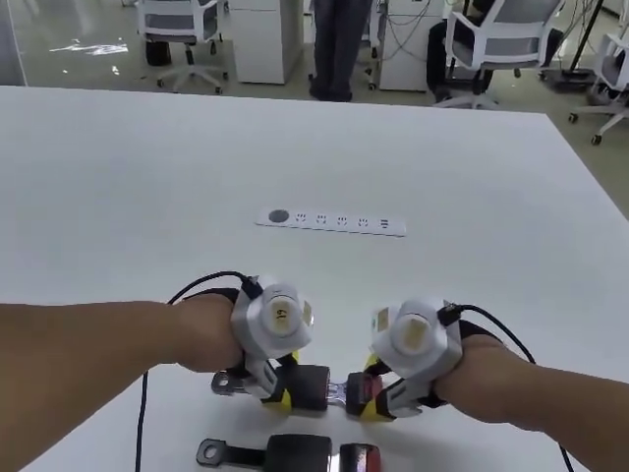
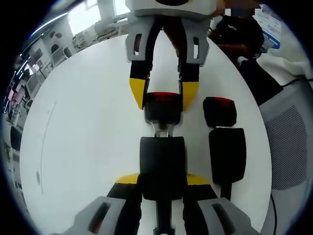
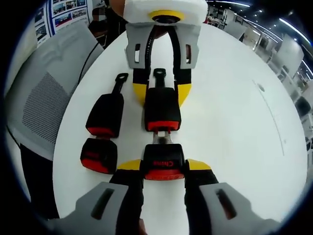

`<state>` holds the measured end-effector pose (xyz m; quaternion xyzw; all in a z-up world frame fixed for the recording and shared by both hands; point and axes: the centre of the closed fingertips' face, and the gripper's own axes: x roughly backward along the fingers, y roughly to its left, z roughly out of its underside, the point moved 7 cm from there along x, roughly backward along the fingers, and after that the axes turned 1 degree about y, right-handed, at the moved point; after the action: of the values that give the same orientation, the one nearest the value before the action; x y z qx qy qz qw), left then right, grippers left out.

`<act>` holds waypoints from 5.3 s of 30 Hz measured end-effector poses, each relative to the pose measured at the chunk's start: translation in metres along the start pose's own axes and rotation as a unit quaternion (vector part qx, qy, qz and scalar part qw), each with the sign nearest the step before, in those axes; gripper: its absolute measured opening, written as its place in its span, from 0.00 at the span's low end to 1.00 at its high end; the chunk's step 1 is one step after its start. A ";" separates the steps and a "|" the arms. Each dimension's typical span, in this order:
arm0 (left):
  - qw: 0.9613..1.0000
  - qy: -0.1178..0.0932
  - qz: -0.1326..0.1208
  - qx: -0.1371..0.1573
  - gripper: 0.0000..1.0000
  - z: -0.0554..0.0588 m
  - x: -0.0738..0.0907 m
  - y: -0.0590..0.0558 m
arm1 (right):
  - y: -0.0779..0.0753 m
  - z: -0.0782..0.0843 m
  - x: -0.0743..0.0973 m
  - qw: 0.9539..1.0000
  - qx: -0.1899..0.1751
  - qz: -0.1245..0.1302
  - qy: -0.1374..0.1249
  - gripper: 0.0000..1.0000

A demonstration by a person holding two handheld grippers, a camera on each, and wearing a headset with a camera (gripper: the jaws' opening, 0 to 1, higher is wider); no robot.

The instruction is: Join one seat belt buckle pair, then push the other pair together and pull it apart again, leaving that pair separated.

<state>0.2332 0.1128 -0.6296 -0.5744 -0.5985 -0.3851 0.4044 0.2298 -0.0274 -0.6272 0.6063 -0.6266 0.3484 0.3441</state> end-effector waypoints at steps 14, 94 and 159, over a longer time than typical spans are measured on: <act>1.000 -0.001 0.000 -0.006 0.31 -0.002 0.001 -0.001 | 0.002 -0.004 -0.003 1.000 -0.010 -0.007 -0.017 0.28; 1.000 0.021 -0.019 -0.004 0.35 -0.001 -0.001 -0.003 | 0.012 0.084 0.051 0.998 0.005 0.030 0.053 0.34; 0.902 -0.173 -0.195 0.343 1.00 0.101 0.092 -0.153 | 0.132 0.073 0.097 0.935 -0.266 0.188 -0.144 1.00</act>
<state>0.0746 0.2343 -0.5823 -0.3295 -0.8542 -0.1213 0.3835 0.0947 -0.1374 -0.5850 0.4077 -0.8415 0.1365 0.3271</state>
